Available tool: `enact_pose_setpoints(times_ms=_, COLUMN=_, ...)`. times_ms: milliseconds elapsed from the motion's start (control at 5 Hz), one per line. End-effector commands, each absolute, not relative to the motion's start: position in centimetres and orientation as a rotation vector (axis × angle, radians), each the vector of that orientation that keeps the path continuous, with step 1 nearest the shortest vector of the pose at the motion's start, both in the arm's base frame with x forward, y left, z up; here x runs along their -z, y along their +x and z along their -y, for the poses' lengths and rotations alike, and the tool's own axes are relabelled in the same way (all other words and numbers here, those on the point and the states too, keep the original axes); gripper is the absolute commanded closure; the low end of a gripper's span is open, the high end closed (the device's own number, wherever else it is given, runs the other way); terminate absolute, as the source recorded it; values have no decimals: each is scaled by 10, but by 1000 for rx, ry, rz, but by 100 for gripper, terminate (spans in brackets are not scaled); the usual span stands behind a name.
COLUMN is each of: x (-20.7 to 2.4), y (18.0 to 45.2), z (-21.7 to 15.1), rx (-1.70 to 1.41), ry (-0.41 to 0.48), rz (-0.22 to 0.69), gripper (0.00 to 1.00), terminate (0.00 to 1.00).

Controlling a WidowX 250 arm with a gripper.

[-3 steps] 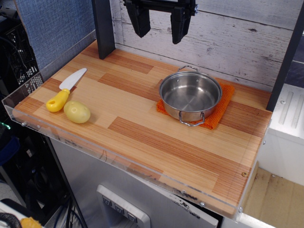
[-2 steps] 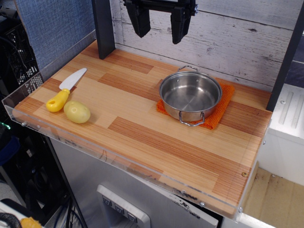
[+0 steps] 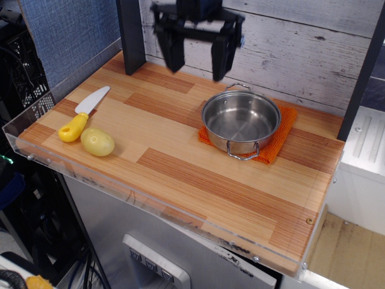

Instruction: Move potato into pot

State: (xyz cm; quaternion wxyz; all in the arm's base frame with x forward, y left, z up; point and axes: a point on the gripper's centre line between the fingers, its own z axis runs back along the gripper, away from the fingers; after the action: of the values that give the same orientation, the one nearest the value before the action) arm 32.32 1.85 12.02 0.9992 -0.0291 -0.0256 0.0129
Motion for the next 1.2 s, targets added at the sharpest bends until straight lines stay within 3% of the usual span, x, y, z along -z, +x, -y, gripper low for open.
enact_pose_setpoints(times_ms=0, x=-127, y=285, z=-24, rx=-31, ry=-37, rz=79, gripper=0, terminate=0)
enact_pose_setpoints(times_ms=400, x=-103, y=256, z=-42, rx=-94, ry=0, rz=75, gripper=0, terminate=0)
enact_pose_setpoints(times_ms=1000, x=-78, y=262, z=-104, rx=-274, ry=14, rz=101, gripper=0, terminate=0)
